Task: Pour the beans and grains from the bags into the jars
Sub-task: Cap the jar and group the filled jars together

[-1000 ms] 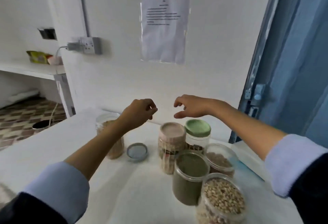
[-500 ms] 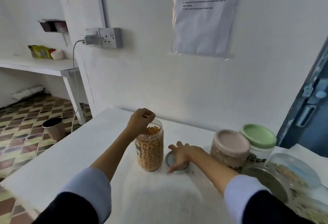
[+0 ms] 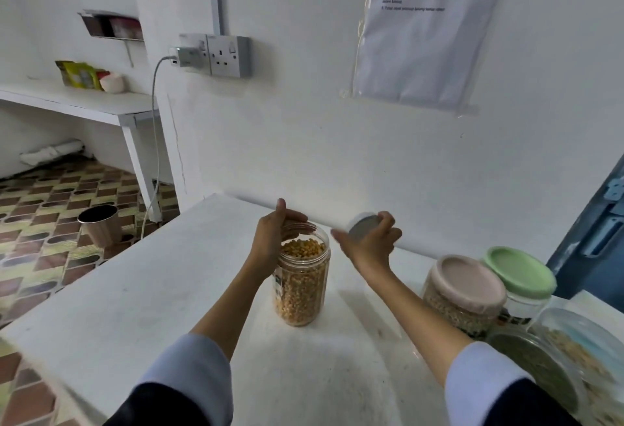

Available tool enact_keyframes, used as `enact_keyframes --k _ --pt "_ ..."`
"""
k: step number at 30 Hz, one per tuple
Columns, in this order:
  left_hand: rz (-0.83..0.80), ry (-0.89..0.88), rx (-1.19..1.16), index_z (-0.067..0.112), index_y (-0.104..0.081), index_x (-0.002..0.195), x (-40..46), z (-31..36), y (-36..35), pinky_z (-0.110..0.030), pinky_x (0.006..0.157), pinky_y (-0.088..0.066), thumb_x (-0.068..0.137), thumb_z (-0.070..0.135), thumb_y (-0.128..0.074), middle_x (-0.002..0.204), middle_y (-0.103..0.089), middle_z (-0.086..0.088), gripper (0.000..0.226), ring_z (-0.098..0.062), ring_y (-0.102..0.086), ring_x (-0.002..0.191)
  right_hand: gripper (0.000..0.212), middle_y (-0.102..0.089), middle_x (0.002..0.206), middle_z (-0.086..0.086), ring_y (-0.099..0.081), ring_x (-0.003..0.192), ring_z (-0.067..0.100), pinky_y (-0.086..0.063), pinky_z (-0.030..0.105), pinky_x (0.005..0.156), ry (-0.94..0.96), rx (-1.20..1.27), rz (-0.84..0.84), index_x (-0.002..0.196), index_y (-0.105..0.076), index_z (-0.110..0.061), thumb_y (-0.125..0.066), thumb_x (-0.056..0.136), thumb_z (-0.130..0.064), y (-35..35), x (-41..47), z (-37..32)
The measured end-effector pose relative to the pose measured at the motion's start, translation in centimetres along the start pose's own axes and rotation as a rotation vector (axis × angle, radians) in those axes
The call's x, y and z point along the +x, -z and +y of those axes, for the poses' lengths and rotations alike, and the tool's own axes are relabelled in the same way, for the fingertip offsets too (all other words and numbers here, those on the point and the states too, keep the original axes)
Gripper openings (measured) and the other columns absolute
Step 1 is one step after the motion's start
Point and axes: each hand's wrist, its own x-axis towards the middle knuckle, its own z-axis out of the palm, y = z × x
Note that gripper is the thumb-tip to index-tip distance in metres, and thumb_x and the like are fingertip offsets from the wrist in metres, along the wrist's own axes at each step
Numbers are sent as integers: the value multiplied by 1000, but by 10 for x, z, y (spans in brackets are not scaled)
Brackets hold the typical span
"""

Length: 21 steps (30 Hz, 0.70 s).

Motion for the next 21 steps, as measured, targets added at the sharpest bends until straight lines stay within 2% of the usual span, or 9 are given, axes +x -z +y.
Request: enact_keyframes --k 3,5,7,9,11,14,16,18,21 --pt "80 -18 -42 0 -66 93 -4 -4 -2 -24 72 -50 103 43 -21 73 -73 -6 62 -13 -70 71 78 -27 135 8 -43 111 24 -46 38 83 -84 555 -29 134 -24 -27 -76 77 -38 3 -5 -17" --pt "120 -10 -55 2 -65 99 -5 -7 -2 -26 76 -50 102 46 -20 80 -73 -9 63 -16 -70 77 69 -38 130 6 -48 109 20 -47 41 85 -129 720 -136 125 -24 -27 -74 79 -39 -4 -14 -20" --pt "122 14 -56 6 -62 105 -4 -8 -1 -28 79 -50 101 50 -21 90 -71 -13 61 -20 -69 85 75 -45 122 5 -52 103 15 -49 43 87 -146 738 -263 118 -26 -25 -81 70 -42 -13 -28 -18" --pt "85 56 -51 8 -57 114 -3 -5 1 -29 80 -50 98 57 -27 104 -67 -12 59 -21 -66 94 86 -50 116 6 -56 100 17 -51 37 81 -96 701 -362 113 -35 -23 -84 48 -47 -20 -40 -16" --pt "38 103 -35 9 -50 121 -5 -2 3 -27 76 -49 95 57 -37 113 -62 -7 56 -17 -62 97 79 -53 114 7 -58 101 22 -50 31 77 -21 701 -418 106 -43 -23 -83 40 -39 -23 -45 -13" --pt "-25 144 -59 9 -45 125 -12 4 8 -22 74 -48 96 17 -48 114 -61 -3 30 -15 -59 97 65 -57 116 13 -60 101 26 -50 30 73 22 615 -497 98 -48 -22 -81 42 -24 -22 -47 -12" --pt "-67 134 -91 8 -46 122 -16 3 12 -25 78 -50 91 2 -47 110 -65 -4 32 -20 -59 99 65 -58 113 12 -60 97 24 -49 29 72 24 572 -532 96 -48 -22 -80 39 -26 -20 -47 -13" --pt "-59 136 -84 8 -49 122 -19 3 13 -25 73 -50 86 6 -51 104 -64 -2 36 -18 -59 93 68 -58 108 8 -60 93 21 -49 28 70 24 568 -560 95 -48 -22 -80 35 -30 -17 -46 -14" --pt "-73 172 -67 13 -55 120 -25 2 11 -25 69 -46 66 28 -53 101 -60 -3 56 -16 -57 89 69 -57 104 4 -59 90 19 -49 24 65 20 558 -595 94 -47 -21 -80 34 -30 -13 -46 -16"
